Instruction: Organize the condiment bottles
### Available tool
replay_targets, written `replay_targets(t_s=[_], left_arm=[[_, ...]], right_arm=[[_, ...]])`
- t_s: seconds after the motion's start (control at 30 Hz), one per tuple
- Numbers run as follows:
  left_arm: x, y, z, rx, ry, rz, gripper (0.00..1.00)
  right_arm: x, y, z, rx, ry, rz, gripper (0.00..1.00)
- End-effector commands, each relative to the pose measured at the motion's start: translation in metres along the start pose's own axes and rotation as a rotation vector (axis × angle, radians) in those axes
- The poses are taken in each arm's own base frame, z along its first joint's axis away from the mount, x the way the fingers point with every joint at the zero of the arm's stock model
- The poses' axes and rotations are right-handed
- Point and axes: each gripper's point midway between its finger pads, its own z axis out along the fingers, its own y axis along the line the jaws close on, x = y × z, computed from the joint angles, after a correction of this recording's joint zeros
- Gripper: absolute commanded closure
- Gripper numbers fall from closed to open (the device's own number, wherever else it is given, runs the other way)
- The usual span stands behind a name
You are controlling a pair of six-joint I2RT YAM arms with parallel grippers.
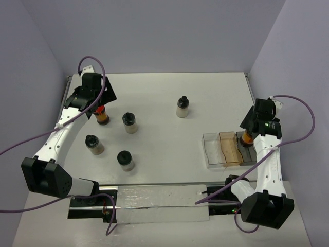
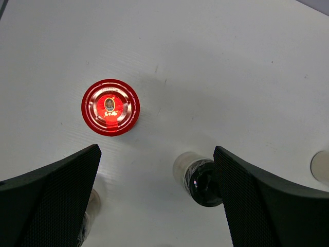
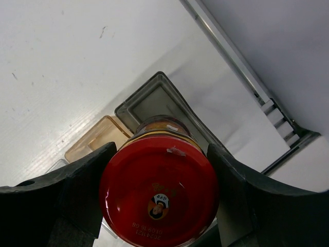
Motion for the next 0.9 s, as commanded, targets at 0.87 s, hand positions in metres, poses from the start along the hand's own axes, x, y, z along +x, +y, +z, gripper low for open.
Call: replay_targets(t_s=[0.87], left_arm=[[-0.006,-0.006,0.010,-0.021,0.009,-0.004,0.00]], right_arm=[[-0.027,0.027,0.066,-0.020,-0.132,0.055,0.79]])
